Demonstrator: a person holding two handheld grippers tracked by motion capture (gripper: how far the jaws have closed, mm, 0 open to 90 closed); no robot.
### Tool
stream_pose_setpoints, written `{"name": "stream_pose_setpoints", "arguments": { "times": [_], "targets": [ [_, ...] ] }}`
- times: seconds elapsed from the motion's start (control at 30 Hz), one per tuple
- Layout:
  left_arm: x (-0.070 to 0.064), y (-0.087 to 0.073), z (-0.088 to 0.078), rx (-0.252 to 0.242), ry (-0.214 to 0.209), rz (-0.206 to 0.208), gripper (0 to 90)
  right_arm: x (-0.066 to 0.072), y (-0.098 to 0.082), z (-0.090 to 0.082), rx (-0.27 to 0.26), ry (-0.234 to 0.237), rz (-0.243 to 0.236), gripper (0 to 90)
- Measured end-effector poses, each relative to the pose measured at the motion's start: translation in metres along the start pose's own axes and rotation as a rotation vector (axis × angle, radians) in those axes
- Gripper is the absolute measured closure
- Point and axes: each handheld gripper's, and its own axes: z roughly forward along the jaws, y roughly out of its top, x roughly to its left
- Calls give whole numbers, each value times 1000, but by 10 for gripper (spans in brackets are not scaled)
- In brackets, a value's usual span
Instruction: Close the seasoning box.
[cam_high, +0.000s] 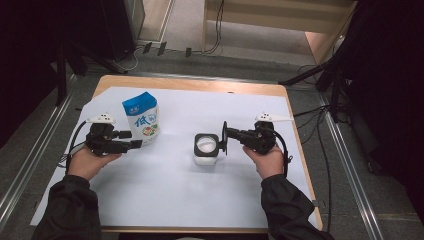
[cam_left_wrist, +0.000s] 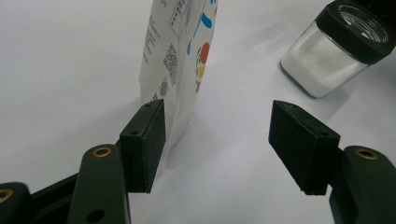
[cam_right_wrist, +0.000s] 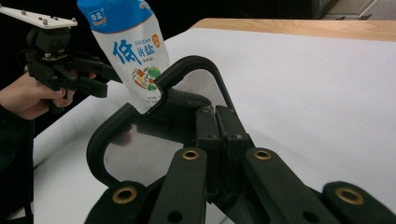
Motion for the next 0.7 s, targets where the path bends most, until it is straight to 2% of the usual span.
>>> {"name": "stream_pose_setpoints", "arguments": {
  "times": [0.3, 0.47, 0.7],
  "targets": [
    [3, -1, 0, 3, -1, -17, 375, 6, 2, 12, 16, 7, -18, 900],
    [3, -2, 0, 5, -1, -12, 375, 8, 1, 18, 36, 10, -37, 900],
    [4, -2, 1, 8, -12, -13, 374, 12, -1, 22, 69, -6, -54, 900]
  ]
}}
